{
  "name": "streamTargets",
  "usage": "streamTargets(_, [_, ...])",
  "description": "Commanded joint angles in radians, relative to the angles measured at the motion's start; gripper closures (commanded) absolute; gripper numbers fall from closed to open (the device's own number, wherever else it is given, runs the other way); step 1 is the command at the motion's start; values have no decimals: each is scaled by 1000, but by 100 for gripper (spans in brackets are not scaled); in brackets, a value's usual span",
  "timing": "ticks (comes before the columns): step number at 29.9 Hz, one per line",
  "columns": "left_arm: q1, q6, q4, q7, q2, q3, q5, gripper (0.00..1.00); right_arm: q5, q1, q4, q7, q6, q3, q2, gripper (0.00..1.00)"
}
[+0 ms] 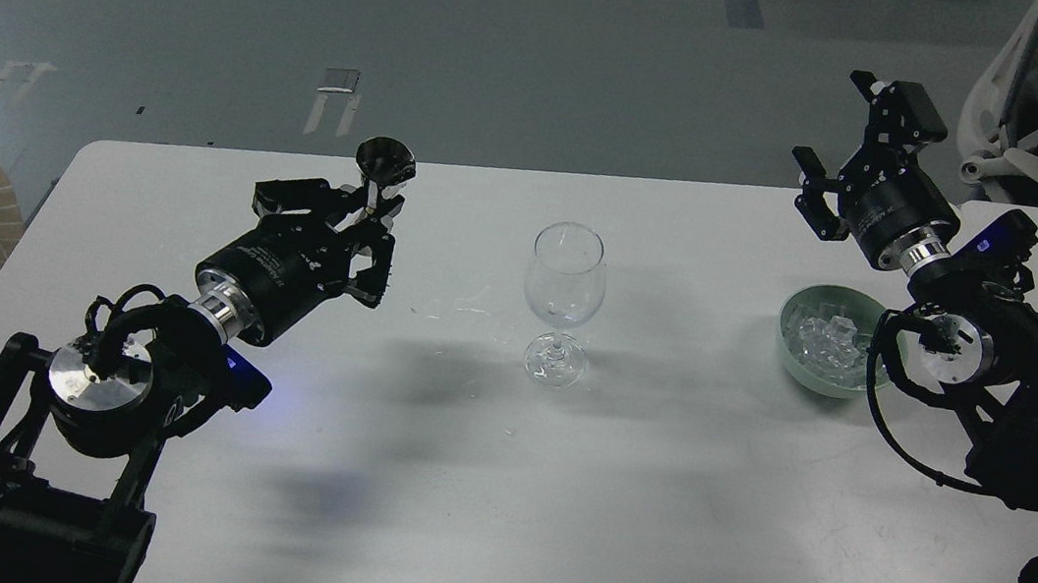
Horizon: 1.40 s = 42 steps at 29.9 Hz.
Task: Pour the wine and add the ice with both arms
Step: 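Lift the jigger with the left gripper and carry it beside the wine glass, then tilt the jigger over the wine glass rim with the left gripper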
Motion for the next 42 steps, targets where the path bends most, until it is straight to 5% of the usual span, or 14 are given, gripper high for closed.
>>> streamTargets(1, [-24,6,-1,6,2,42,26,100,0,-6,1,0,0,-1,0,0])
streamTargets(42, [-187,100,62,20,-81,208,158,100,2,-8,3,0,5,-1,-6,0])
